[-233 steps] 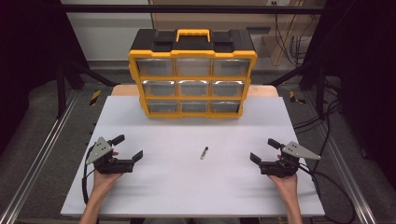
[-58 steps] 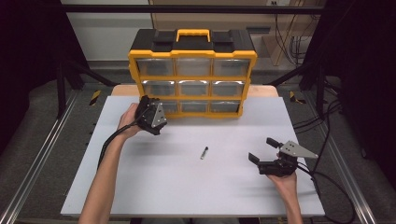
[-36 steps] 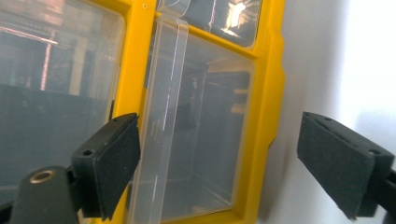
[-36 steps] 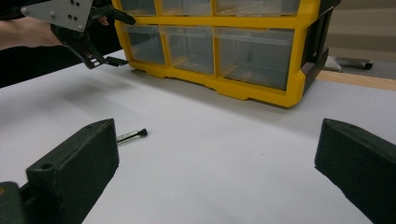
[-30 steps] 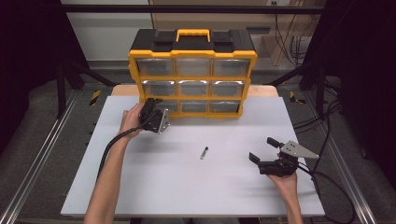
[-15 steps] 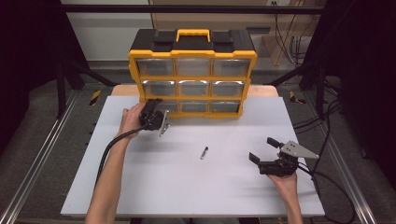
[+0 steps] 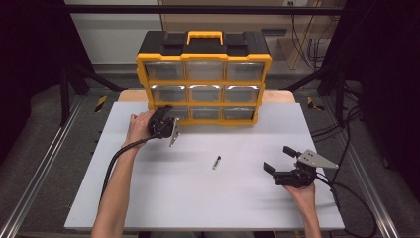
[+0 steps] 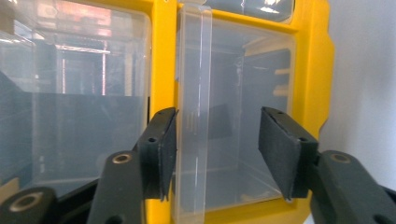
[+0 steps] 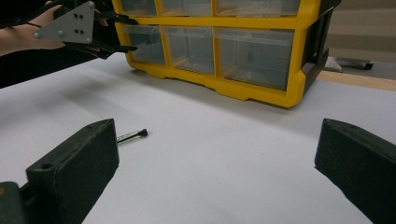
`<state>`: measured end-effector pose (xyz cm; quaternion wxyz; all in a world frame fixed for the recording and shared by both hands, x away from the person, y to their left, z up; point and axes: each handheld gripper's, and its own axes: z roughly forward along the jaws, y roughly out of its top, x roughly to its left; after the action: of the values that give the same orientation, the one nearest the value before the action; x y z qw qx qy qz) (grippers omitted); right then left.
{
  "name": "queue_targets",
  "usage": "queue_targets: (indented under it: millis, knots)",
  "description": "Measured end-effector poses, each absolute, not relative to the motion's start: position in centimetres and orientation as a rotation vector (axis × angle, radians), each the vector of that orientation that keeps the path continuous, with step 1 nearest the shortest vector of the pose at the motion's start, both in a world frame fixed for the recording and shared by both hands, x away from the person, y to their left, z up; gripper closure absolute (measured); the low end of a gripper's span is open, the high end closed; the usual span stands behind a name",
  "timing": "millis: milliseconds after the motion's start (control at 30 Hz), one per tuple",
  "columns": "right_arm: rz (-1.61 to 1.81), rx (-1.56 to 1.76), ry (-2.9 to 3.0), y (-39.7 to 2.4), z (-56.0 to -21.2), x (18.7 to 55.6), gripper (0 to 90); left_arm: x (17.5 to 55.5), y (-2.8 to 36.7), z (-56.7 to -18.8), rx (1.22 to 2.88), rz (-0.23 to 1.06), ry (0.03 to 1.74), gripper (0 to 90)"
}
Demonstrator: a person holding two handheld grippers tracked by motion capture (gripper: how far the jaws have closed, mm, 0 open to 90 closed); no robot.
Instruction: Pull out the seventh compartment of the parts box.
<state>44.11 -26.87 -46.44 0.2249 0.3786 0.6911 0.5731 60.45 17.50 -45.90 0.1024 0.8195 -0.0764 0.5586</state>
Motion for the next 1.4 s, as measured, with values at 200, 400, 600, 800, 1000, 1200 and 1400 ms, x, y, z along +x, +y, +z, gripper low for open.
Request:
queue_targets:
  millis: [200, 400, 600, 800, 1000, 1200, 1400]
  knots:
    - [1.581, 1.047, 1.906, -26.88, -46.42, 44.09, 0.4, 60.41, 17.45, -45.91, 2.406, 1.695, -0.243, 57.3]
    - [1.581, 1.048, 1.906, -26.89, -46.39, 44.07, 0.4, 60.38, 17.39, -45.96, 2.383, 1.749, -0.264, 66.0]
    - [1.582, 1.048, 1.905, -26.89, -46.38, 44.06, 0.4, 60.33, 17.33, -46.11, 2.367, 1.795, -0.284, 71.6]
    - [1.58, 1.048, 1.907, -26.89, -46.39, 44.07, 0.4, 60.32, 17.3, -46.14, 2.357, 1.822, -0.296, 74.8]
    - [1.58, 1.049, 1.906, -26.88, -46.41, 44.1, 0.4, 60.27, 17.27, -46.26, 2.356, 1.844, -0.317, 75.5]
    - [1.579, 1.048, 1.907, -26.89, -46.41, 44.1, 0.4, 60.21, 17.16, -46.29, 2.357, 1.852, -0.314, 76.0]
    - [1.581, 1.053, 1.909, -26.87, -46.4, 44.09, 0.4, 60.01, 17.1, -46.25, 2.359, 1.863, -0.322, 76.3]
